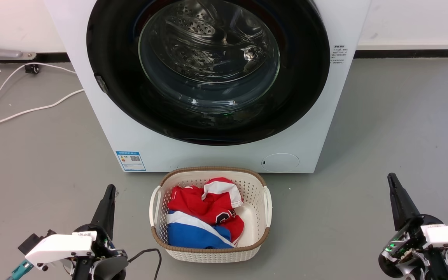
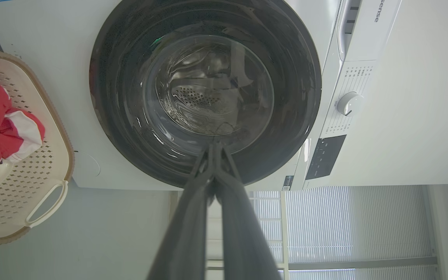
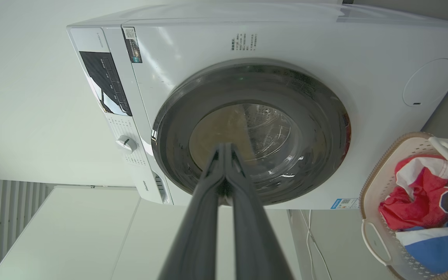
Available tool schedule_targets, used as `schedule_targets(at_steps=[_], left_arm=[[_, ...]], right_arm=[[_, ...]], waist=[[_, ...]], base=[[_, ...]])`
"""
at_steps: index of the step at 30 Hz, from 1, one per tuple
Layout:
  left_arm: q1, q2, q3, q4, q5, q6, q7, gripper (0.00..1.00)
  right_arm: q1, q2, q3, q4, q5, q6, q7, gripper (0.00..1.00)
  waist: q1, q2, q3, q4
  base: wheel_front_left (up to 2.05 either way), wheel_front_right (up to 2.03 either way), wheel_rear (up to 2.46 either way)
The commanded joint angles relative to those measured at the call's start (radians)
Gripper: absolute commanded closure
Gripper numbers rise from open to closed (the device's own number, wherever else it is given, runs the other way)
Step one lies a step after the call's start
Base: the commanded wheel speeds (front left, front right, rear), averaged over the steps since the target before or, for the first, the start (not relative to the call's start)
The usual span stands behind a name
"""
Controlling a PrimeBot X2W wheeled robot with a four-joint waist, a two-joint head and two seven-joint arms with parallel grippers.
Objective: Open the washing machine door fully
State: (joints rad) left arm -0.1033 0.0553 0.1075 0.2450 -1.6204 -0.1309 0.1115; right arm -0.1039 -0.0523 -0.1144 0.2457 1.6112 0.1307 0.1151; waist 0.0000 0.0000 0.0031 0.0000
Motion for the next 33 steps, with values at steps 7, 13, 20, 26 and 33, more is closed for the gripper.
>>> schedule_targets(at_steps=[7,13,20,26,33], left_arm=[[-0.011,-0.002,0.004,0.001,0.006,0.000,0.001,1.00],[-0.011,-0.002,0.005,0.001,0.006,0.000,0.002,1.00],[-0.011,-0.002,0.005,0.001,0.007,0.000,0.002,1.00],[-0.011,-0.003,0.006,0.001,0.007,0.000,0.003,1.00],[-0.011,-0.003,0.006,0.001,0.006,0.000,0.003,1.00]], right_arm=[[-0.010,0.004,-0.001,0.001,0.002,0.000,0.003,1.00],[-0.011,0.004,-0.001,0.001,0.002,0.000,0.003,1.00],[-0.011,0.004,-0.001,0.001,0.002,0.000,0.003,1.00],[-0.011,0.004,-0.001,0.001,0.002,0.000,0.003,1.00],[-0.011,0.004,-0.001,0.001,0.002,0.000,0.003,1.00]], waist=[[0.0000,0.0000,0.000,0.000],[0.0000,0.0000,0.000,0.000],[0.0000,0.0000,0.000,0.000],[0.0000,0.0000,0.000,0.000],[0.0000,0.0000,0.000,0.000]], base=[[0.00,0.00,0.00],[0.00,0.00,0.00],[0.00,0.00,0.00],[0.00,0.00,0.00],[0.00,0.00,0.00]])
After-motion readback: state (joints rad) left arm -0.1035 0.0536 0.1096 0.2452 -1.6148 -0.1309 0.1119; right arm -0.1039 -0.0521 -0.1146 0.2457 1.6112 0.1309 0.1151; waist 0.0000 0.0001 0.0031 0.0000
